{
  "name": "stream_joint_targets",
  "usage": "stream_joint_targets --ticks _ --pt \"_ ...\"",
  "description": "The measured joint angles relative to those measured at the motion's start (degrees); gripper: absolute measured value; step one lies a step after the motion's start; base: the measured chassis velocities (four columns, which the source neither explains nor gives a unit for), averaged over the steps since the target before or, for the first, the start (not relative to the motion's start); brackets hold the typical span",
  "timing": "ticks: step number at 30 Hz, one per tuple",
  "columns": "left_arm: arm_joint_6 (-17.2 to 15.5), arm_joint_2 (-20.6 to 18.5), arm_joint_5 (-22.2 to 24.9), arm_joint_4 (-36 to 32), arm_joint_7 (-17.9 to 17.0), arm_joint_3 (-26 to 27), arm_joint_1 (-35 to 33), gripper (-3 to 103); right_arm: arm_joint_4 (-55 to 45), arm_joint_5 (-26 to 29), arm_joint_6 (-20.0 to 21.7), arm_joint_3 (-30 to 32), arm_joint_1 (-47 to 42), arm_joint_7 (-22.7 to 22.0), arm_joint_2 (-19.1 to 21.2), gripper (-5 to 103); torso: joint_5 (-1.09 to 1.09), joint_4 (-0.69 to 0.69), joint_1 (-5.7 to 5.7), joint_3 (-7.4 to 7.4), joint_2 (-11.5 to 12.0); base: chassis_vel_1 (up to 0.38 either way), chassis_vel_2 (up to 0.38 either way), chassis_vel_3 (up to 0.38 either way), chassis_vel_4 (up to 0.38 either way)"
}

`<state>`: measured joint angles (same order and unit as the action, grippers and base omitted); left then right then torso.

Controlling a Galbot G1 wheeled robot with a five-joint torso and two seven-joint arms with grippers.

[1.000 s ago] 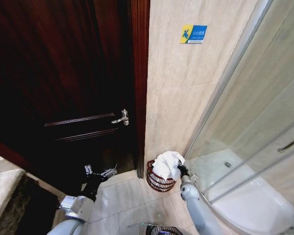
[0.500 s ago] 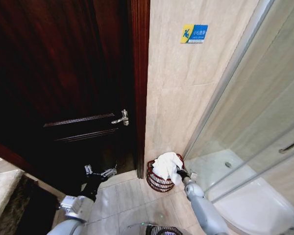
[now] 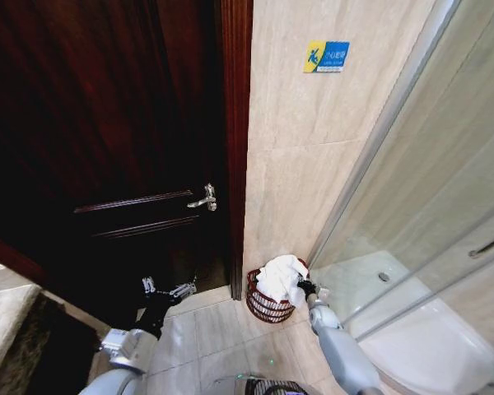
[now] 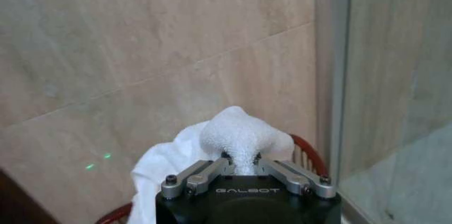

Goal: Discard the used towel into the hamper.

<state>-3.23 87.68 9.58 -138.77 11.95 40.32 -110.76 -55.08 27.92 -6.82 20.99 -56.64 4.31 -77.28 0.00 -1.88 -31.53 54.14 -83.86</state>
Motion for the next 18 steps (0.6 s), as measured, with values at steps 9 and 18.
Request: stream_joint_targets --ticks 9,18 --pt "0.0 0.0 0.0 0.0 0.0 0.0 0.0 100 -0.47 -0.23 0.57 0.42 -1.24 2.29 -0.36 5 0.0 -0.01 0.02 0.0 0.0 0.0 0.0 0.0 0.0" --pt "0.0 0.0 0.0 0.0 0.0 0.0 0.0 100 1.7 0.72 -1.05 -0.85 -1.01 6.06 -0.03 5 0.0 -0.01 -0.01 0.01 0.01 0.0 0.0 0.0 0.0"
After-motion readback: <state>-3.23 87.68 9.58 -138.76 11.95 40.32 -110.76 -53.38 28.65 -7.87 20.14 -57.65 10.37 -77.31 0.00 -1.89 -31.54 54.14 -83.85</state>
